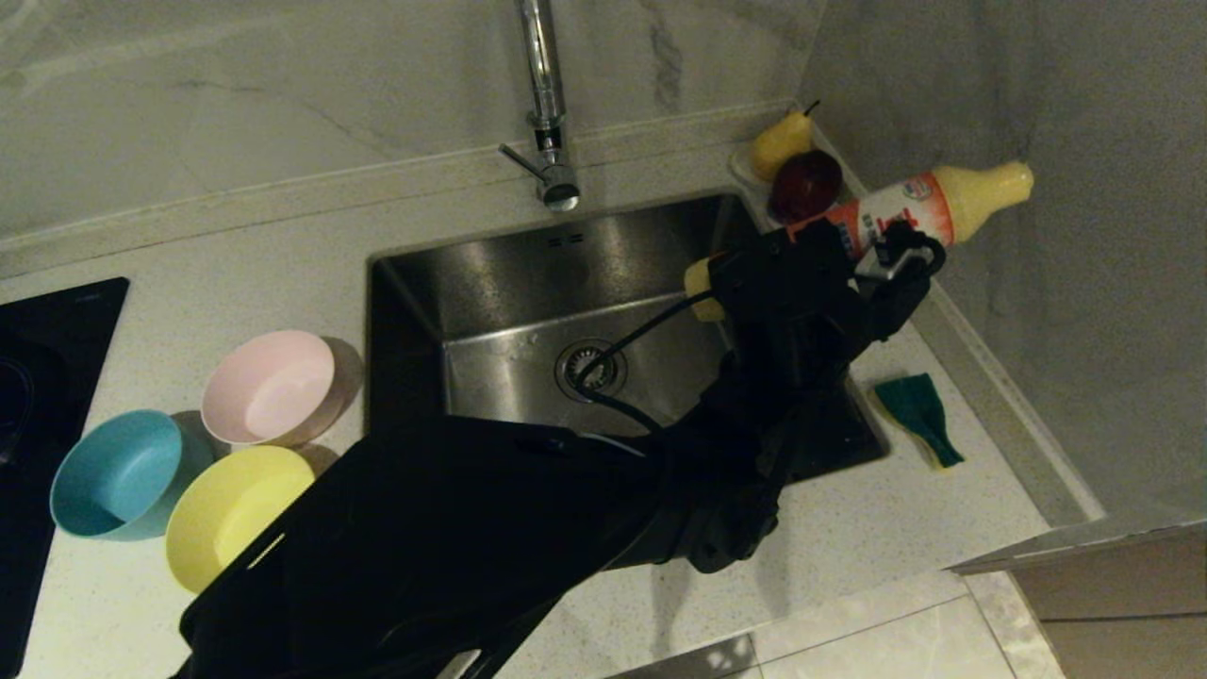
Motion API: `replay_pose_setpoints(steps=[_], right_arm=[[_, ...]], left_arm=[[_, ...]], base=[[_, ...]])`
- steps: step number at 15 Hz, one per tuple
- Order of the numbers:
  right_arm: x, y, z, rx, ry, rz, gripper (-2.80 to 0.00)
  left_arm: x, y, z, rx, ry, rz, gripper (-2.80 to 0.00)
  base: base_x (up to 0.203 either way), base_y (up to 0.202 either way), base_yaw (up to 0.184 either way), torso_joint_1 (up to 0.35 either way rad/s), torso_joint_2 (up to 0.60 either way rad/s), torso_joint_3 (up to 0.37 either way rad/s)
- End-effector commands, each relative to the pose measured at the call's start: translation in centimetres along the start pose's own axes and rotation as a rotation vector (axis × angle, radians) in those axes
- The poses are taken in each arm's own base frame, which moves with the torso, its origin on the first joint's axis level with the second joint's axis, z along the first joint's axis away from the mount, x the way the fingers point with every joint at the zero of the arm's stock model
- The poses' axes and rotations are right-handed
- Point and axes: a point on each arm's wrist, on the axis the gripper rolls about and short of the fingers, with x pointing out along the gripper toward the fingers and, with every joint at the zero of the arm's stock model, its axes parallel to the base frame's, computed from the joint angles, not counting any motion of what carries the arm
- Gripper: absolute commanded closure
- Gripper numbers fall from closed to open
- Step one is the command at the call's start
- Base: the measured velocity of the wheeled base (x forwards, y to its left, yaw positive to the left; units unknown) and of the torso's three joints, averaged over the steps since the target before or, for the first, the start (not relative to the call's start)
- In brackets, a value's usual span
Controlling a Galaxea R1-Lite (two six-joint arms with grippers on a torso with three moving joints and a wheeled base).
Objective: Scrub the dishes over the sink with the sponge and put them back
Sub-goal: Place the dish soap on the table
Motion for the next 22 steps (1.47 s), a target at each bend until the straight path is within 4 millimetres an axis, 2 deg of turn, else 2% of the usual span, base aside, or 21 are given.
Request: replay_pose_setpoints(steps=[1, 4, 7, 10, 13, 15, 18, 22], right_arm=[[0.0, 0.0, 0.0, 0.000, 0.001, 0.000, 0.00], [0.0, 0.0, 0.0, 0.000, 0.001, 0.000, 0.00], [0.0, 0.0, 0.0, 0.000, 0.001, 0.000, 0.00], [0.0, 0.0, 0.0, 0.000, 0.001, 0.000, 0.00], [0.0, 0.0, 0.0, 0.000, 0.001, 0.000, 0.00], [0.0, 0.0, 0.0, 0.000, 0.001, 0.000, 0.00], [0.0, 0.0, 0.0, 0.000, 0.000, 0.000, 0.00], [0.0, 0.0, 0.0, 0.000, 0.000, 0.000, 0.00]], left_arm=[[-0.1, 4.5, 1.1, -0.173, -0.019, 0.052, 0.00], [-0.4, 9.8, 2.0, -0.364, -0.063, 0.101, 0.00], [-1.0, 14.6, 2.5, -0.483, -0.102, 0.135, 0.00], [-2.3, 20.2, 2.7, -0.604, -0.157, 0.174, 0.00], [-3.9, 26.5, 2.1, -0.735, -0.185, 0.204, 0.00], [-5.0, 30.3, 1.3, -0.817, -0.195, 0.213, 0.00], [-5.8, 35.0, -0.9, -0.904, -0.191, 0.270, 0.00], [-4.0, 37.7, -5.8, -0.928, -0.111, 0.425, 0.00]], base=[[0.000, 0.000, 0.000, 0.000, 0.00, 0.000], [0.000, 0.000, 0.000, 0.000, 0.00, 0.000], [0.000, 0.000, 0.000, 0.000, 0.00, 0.000], [0.000, 0.000, 0.000, 0.000, 0.00, 0.000], [0.000, 0.000, 0.000, 0.000, 0.00, 0.000], [0.000, 0.000, 0.000, 0.000, 0.00, 0.000], [0.000, 0.000, 0.000, 0.000, 0.00, 0.000], [0.000, 0.000, 0.000, 0.000, 0.00, 0.000]])
